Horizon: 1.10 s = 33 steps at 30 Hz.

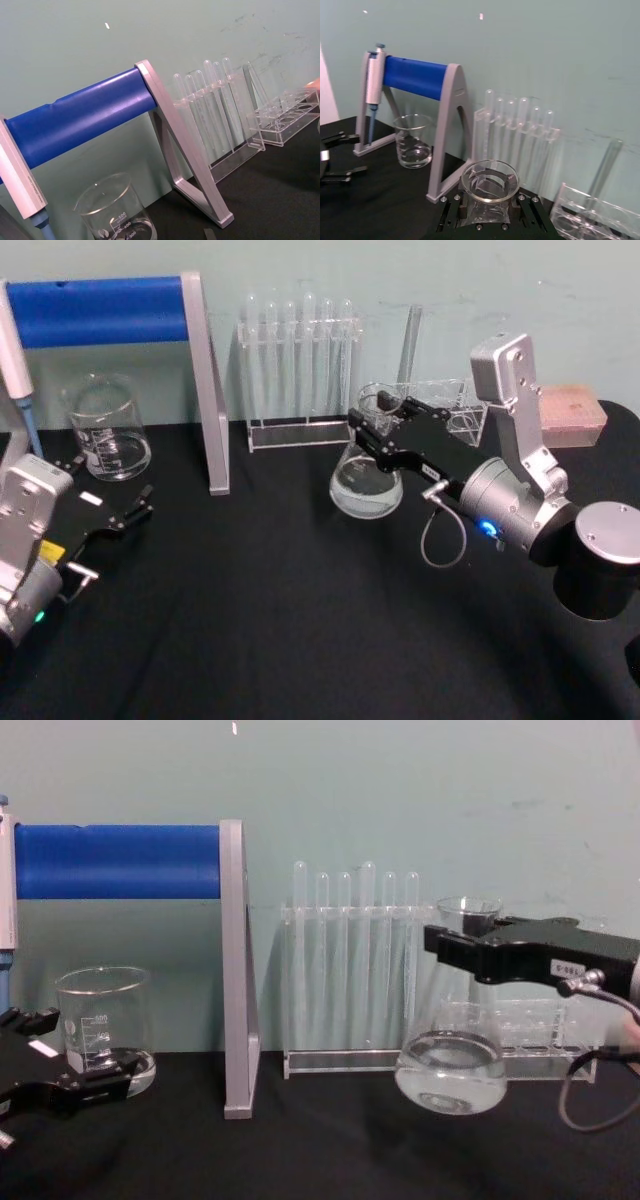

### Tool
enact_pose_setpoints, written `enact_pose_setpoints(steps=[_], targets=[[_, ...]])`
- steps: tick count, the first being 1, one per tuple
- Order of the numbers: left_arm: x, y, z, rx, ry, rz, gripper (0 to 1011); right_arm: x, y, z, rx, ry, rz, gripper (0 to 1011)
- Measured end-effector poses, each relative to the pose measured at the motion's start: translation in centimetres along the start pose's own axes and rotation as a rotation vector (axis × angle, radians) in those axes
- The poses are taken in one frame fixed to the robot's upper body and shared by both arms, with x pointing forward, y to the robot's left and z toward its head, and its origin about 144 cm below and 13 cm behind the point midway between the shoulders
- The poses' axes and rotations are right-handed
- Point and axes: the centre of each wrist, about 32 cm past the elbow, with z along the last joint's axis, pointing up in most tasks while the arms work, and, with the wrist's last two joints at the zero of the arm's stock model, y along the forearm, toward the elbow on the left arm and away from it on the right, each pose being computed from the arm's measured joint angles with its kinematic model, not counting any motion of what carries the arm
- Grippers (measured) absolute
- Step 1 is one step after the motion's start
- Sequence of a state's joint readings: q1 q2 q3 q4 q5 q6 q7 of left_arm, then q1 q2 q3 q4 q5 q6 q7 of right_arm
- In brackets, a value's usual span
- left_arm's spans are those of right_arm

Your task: Grasp the erlenmeyer flask with one hand, shake it three times, then place it back.

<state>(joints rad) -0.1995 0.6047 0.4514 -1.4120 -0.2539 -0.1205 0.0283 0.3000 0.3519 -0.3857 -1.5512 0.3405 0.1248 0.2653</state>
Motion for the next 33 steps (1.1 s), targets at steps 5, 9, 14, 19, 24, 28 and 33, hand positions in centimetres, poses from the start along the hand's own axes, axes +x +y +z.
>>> enact_pose_setpoints(steps=[5, 9, 14, 19, 24, 28, 33], targets=[[0.0, 0.0, 0.0, 0.000, 0.000, 0.000, 1001, 0.4, 0.0, 0.0, 0.000, 0.002, -0.026, 456], [0.0, 0.0, 0.0, 0.000, 0.000, 0.000, 1001, 0.4, 0.0, 0.0, 0.001, 0.004, -0.031, 456], [0.0, 0.0, 0.0, 0.000, 0.000, 0.000, 1001, 0.1, 0.0, 0.1, 0.003, 0.007, -0.010, 456], [0.0, 0.0, 0.0, 0.000, 0.000, 0.000, 1001, -0.8, -0.3, 0.3, 0.004, 0.010, 0.046, 453], [0.0, 0.0, 0.0, 0.000, 0.000, 0.000, 1001, -1.8, -0.6, 0.4, 0.002, 0.017, 0.112, 456], [0.0, 0.0, 0.0, 0.000, 0.000, 0.000, 1001, -3.0, -1.1, 0.4, -0.006, 0.024, 0.197, 456], [0.0, 0.0, 0.0, 0.000, 0.000, 0.000, 1000, -4.1, -1.6, 0.3, -0.018, 0.029, 0.281, 456]])
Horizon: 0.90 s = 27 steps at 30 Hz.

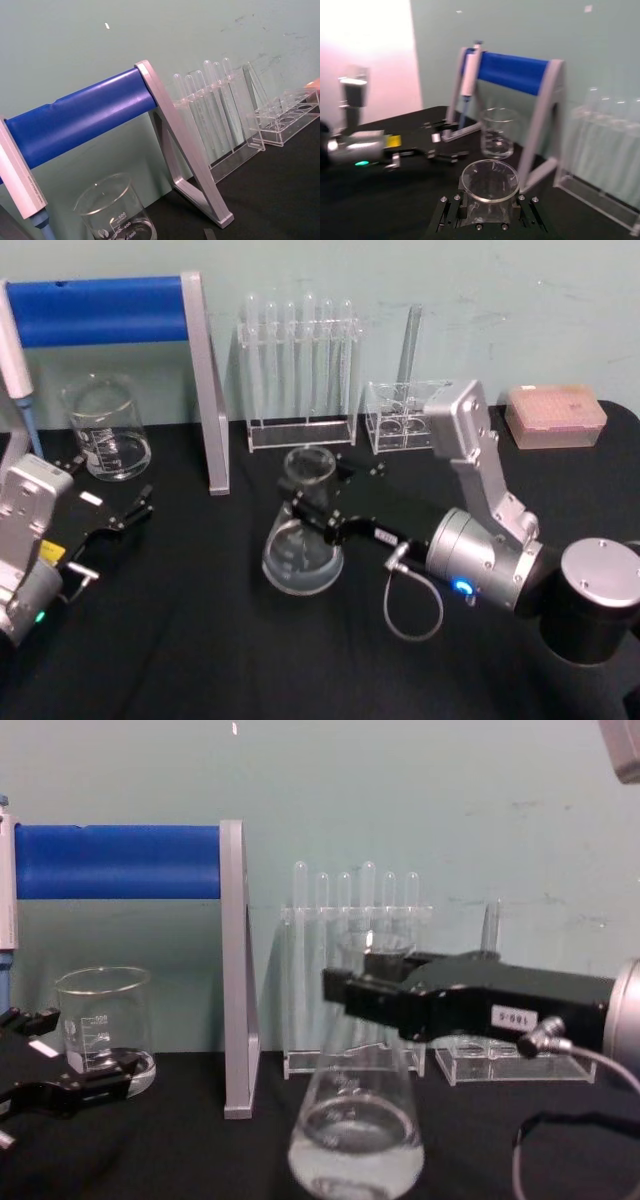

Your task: Grasp the erlenmeyer flask with one hand, shake it three times, then place it back.

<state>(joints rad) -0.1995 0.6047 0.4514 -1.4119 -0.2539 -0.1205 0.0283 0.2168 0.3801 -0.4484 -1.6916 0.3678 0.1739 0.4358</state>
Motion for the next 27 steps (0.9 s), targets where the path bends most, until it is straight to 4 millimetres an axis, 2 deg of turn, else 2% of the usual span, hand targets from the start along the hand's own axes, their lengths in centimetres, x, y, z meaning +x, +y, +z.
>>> enact_pose_setpoints(steps=[13, 27], targets=[[0.0, 0.0, 0.0, 0.000, 0.000, 0.000, 1001, -1.8, -0.7, 0.0, -0.020, 0.006, 0.142, 456], [0.0, 0.0, 0.0, 0.000, 0.000, 0.000, 1001, -1.8, -0.5, 0.1, -0.009, 0.000, 0.150, 456]])
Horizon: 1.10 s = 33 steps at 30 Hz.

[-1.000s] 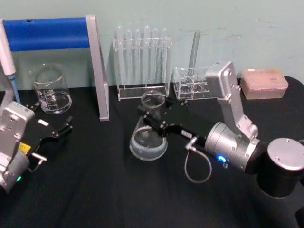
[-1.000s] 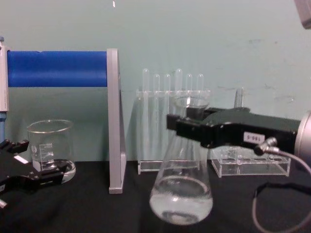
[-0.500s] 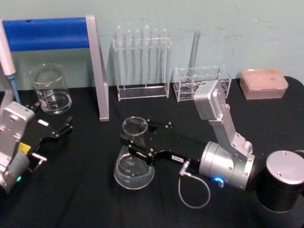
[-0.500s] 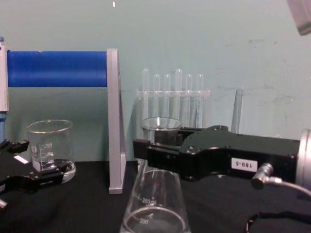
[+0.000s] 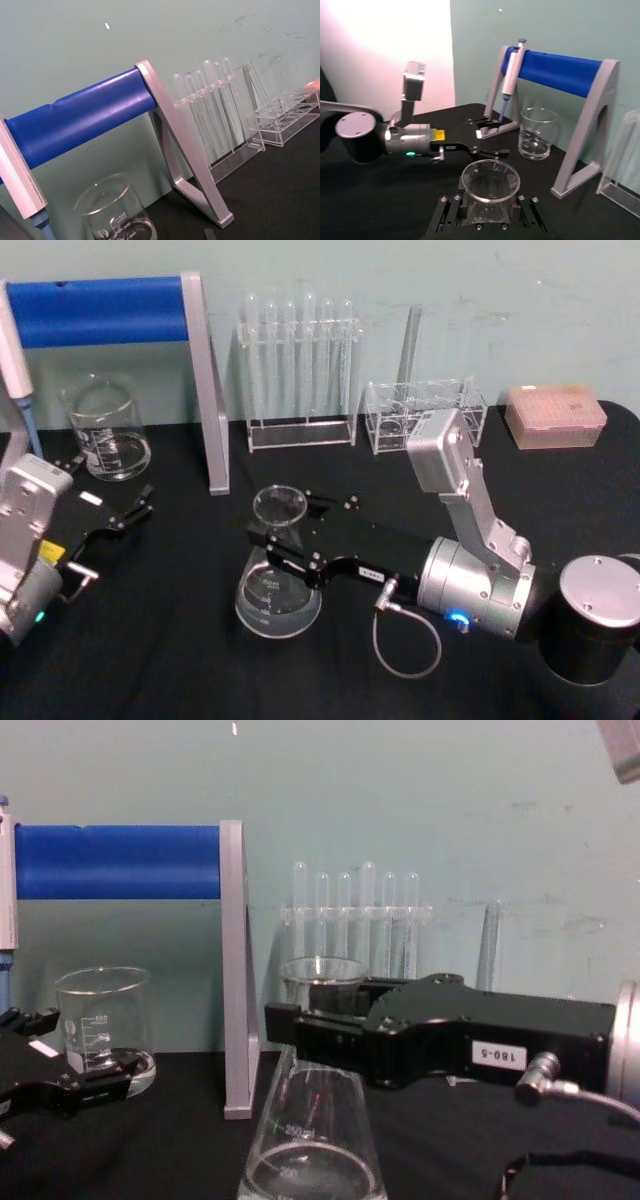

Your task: Grasp the erlenmeyer flask with one hand, shake it three times, then place it back.

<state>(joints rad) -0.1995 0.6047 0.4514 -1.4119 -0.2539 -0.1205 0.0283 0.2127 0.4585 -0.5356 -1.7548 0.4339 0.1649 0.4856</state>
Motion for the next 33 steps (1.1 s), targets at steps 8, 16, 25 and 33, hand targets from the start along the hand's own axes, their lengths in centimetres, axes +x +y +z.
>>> enact_pose_setpoints(steps=[8, 16, 25, 33], targets=[[0.0, 0.0, 0.0, 0.000, 0.000, 0.000, 1001, 1.1, 0.3, 0.1, 0.014, -0.008, -0.083, 456], [0.0, 0.0, 0.0, 0.000, 0.000, 0.000, 1001, 2.8, 0.7, 0.1, 0.023, -0.022, -0.200, 456], [0.0, 0.0, 0.0, 0.000, 0.000, 0.000, 1001, 5.1, 0.9, 0.1, 0.028, -0.032, -0.354, 456], [0.0, 0.0, 0.0, 0.000, 0.000, 0.000, 1001, 6.5, 0.9, -0.1, 0.021, -0.037, -0.461, 456]])
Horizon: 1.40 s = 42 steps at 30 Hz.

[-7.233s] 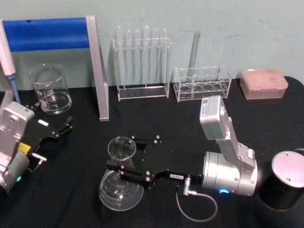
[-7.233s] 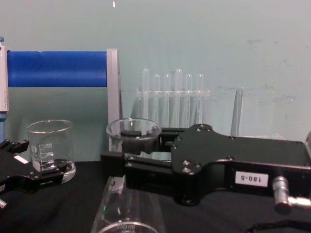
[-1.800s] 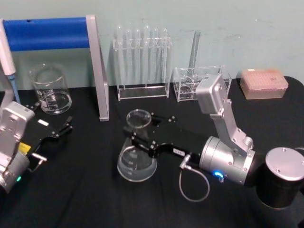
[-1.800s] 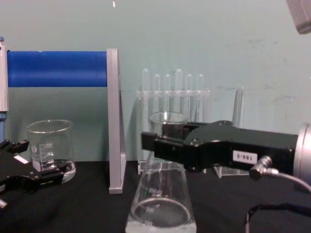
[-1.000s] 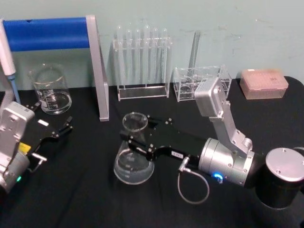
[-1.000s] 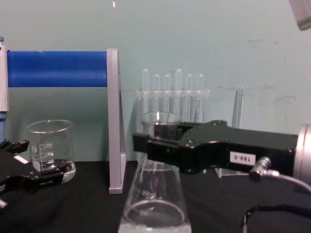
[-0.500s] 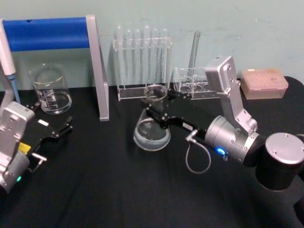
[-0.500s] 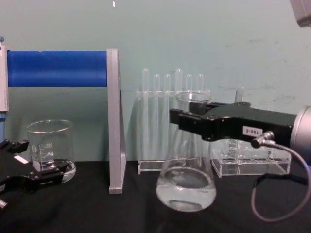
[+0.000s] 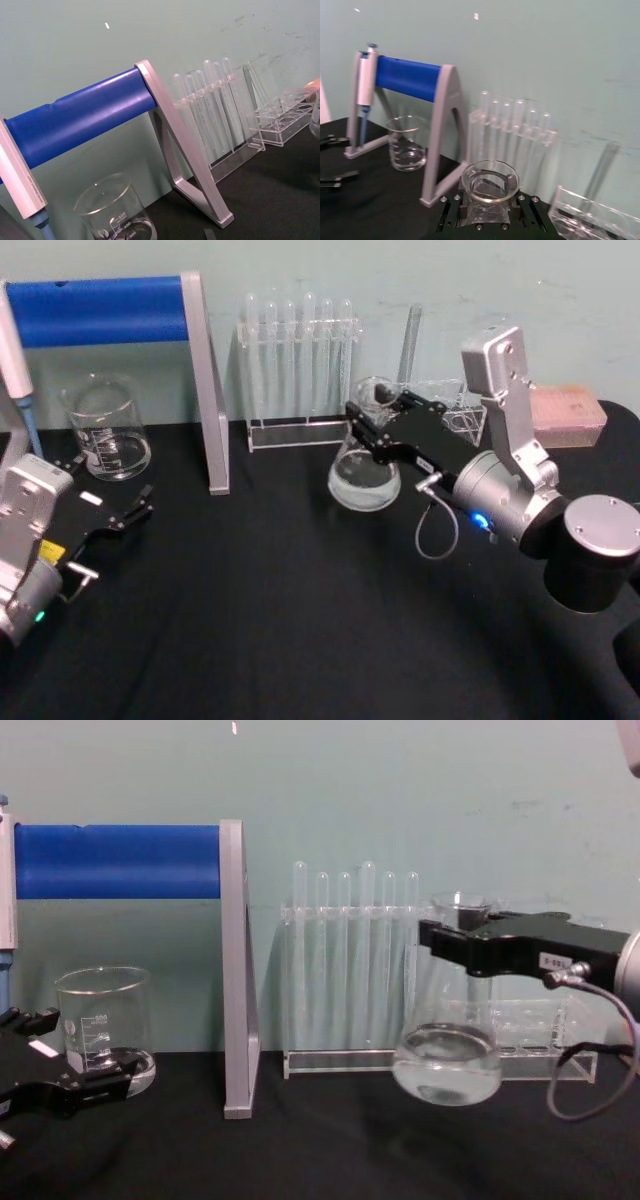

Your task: Grasp the erlenmeyer flask with one hand, shake it three times, then place it back.

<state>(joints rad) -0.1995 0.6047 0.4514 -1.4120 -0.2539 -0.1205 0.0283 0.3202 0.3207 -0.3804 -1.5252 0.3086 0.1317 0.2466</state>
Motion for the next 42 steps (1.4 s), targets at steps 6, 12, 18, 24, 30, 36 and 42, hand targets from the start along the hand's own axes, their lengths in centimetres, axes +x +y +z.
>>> enact_pose_setpoints(steps=[6, 12, 18, 24, 30, 36, 42], targets=[[0.0, 0.0, 0.0, 0.000, 0.000, 0.000, 1001, 0.7, 0.1, -0.2, -0.005, -0.001, -0.046, 456], [0.0, 0.0, 0.0, 0.000, 0.000, 0.000, 1001, 1.0, 0.2, -0.1, -0.005, 0.001, -0.070, 456], [0.0, 0.0, 0.0, 0.000, 0.000, 0.000, 1001, 0.8, 0.1, 0.0, -0.001, 0.005, -0.059, 453], [0.0, 0.0, 0.0, 0.000, 0.000, 0.000, 1001, 0.2, -0.1, 0.3, 0.011, 0.006, -0.009, 456], [0.0, 0.0, 0.0, 0.000, 0.000, 0.000, 1001, -1.0, -0.7, 0.7, 0.025, 0.012, 0.085, 456], [0.0, 0.0, 0.0, 0.000, 0.000, 0.000, 1001, -2.0, -1.2, 0.9, 0.030, 0.020, 0.166, 456], [0.0, 0.0, 0.0, 0.000, 0.000, 0.000, 1001, -2.8, -1.6, 1.1, 0.029, 0.026, 0.231, 456]])
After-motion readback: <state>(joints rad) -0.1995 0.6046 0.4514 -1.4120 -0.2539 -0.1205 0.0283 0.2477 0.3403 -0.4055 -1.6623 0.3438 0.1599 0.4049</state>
